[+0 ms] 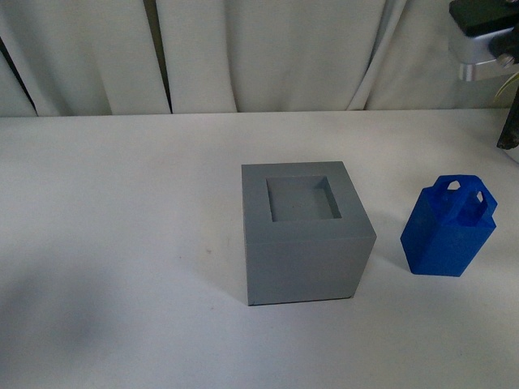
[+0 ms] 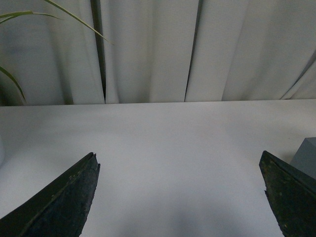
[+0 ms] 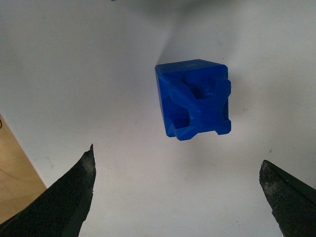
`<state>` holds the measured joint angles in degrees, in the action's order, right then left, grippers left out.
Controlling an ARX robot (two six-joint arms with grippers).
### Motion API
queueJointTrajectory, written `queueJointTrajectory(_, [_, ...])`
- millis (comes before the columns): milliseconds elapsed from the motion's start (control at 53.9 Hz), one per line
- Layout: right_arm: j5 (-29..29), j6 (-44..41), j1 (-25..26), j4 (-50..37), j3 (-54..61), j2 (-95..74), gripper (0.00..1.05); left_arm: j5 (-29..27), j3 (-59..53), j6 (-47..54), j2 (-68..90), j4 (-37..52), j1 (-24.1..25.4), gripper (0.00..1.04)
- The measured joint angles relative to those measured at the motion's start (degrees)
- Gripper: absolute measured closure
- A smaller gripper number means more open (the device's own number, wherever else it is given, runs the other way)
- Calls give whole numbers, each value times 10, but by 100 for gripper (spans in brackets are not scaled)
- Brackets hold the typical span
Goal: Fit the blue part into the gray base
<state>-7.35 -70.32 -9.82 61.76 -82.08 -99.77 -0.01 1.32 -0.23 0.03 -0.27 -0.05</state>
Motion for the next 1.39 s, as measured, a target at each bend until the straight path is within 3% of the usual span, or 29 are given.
queueJointTrajectory(1057, [20, -1, -28, -75, 6, -89, 7, 0, 0, 0, 0, 0, 0, 6])
queueJointTrajectory(1391, [21, -2, -30, -79, 14, -90, 52, 0, 0, 0, 0, 0, 0, 6])
